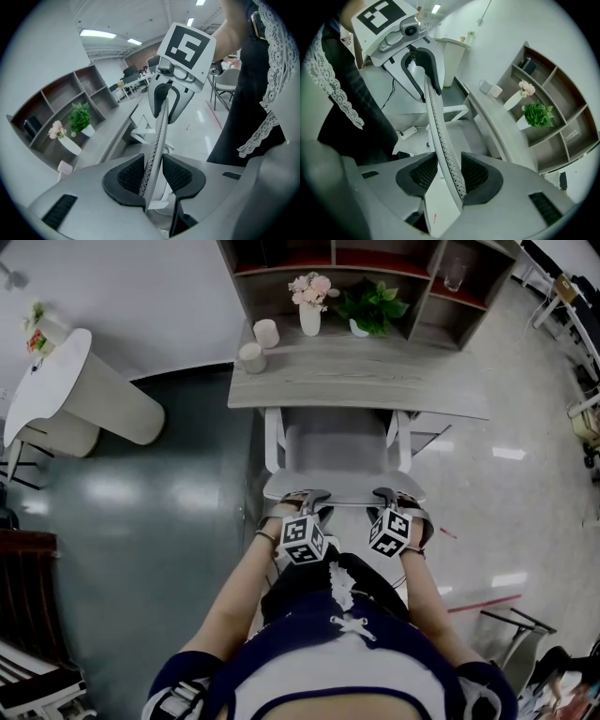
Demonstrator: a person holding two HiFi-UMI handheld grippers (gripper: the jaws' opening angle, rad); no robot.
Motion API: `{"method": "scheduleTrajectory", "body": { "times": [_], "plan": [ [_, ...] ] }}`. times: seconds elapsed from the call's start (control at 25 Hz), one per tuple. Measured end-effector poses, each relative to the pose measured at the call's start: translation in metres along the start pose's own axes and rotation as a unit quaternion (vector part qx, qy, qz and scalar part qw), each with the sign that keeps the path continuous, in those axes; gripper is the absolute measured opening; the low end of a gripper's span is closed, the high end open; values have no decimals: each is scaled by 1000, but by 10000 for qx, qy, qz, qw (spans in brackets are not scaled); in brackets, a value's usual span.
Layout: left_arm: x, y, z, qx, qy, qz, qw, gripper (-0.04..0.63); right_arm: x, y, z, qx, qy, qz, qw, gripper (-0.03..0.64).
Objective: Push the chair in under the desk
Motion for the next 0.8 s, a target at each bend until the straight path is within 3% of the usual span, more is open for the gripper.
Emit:
{"method": "scheduleTrajectory", "body": {
  "times": [0.8],
  "plan": [
    [19,22,1,-40,61,-31,10000,127,6,-29,3,-14,30,-52,10000,141]
  ]
}}
Point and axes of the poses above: the fingertips, and each gripper's own axes: x forward along the fingers, y to its left, z out of its top, the point moved 3 cm from there along -x, backward along the fingers, and after that the axes turned 13 degrees about z, right-handed, at the moved point
